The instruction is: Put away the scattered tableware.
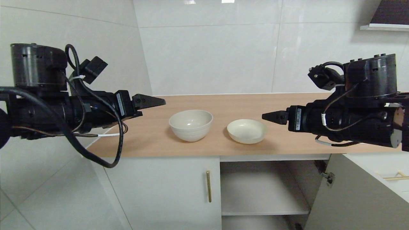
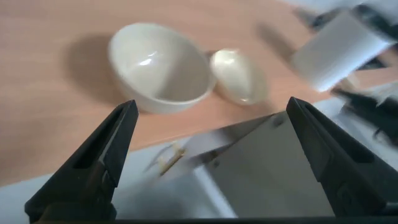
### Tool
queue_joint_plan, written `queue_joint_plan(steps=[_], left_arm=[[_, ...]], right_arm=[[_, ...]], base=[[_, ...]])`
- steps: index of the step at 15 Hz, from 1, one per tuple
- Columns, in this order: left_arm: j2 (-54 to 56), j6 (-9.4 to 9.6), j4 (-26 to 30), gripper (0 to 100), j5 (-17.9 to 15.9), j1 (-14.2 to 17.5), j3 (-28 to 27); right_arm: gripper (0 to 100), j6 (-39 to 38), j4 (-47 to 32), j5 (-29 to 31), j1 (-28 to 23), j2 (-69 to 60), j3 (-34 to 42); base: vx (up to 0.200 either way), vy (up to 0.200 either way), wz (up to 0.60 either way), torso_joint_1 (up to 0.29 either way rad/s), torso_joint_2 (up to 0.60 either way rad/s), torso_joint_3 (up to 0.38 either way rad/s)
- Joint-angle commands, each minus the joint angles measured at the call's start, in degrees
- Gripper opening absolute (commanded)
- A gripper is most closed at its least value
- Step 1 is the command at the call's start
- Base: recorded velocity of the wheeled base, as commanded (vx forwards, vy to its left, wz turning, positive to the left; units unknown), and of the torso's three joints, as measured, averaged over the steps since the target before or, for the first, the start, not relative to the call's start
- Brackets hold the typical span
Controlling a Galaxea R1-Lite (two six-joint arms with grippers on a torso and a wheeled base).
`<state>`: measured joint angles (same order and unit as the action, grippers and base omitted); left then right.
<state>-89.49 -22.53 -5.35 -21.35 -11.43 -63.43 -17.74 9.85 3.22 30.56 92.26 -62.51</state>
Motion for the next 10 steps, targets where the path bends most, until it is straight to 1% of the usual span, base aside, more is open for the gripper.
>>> queue_joint_plan(steps=[1, 2, 3, 4, 5, 6, 7, 9, 10], left_arm=[[-3.1, 0.29, 0.9, 100, 1.3, 0.4, -2.4], [-4.6, 0.03, 1.0, 100, 4.2, 0.3, -3.2], [-7.9, -0.24, 1.1, 100, 12.2, 0.0, -4.7], [-10.4, -0.76, 1.0, 100, 18.2, -1.0, -5.4], [-12.3, -1.55, 0.8, 100, 21.3, -2.2, -6.4], [-14.7, -3.49, 0.8, 100, 22.6, -3.9, -7.6], [-15.9, -4.54, 0.9, 100, 22.4, -4.7, -7.8], [-19.8, -5.42, 0.8, 100, 22.6, -5.7, -8.9], [-21.1, -6.56, 0.8, 100, 22.5, -5.7, -9.7]], right_arm=[[100, -1.7, -3.1, 0.4, -1.8, 5.2, -4.8], [100, -4.1, -6.3, 1.9, -1.9, 6.8, -7.6], [100, -7.4, -10.7, 6.9, -1.9, 9.6, -12.4], [100, -8.7, -12.5, 10.2, -1.9, 11.1, -14.2], [100, -8.8, -12.6, 11.4, -1.9, 11.5, -14.7], [100, -8.9, -12.6, 11.1, -1.9, 11.5, -14.6], [100, -9.0, -12.6, 11.2, -1.9, 11.6, -14.6], [100, -9.1, -12.5, 11.2, -2.0, 11.8, -14.4], [100, -9.2, -12.6, 11.2, -2.0, 11.7, -14.4]], base=[[0.0, 0.0, 0.0, 0.0, 0.0, 0.0], [0.0, 0.0, 0.0, 0.0, 0.0, 0.0], [0.0, 0.0, 0.0, 0.0, 0.0, 0.0], [0.0, 0.0, 0.0, 0.0, 0.0, 0.0], [0.0, 0.0, 0.0, 0.0, 0.0, 0.0], [0.0, 0.0, 0.0, 0.0, 0.0, 0.0], [0.0, 0.0, 0.0, 0.0, 0.0, 0.0], [0.0, 0.0, 0.0, 0.0, 0.0, 0.0], [0.0, 0.0, 0.0, 0.0, 0.0, 0.0]])
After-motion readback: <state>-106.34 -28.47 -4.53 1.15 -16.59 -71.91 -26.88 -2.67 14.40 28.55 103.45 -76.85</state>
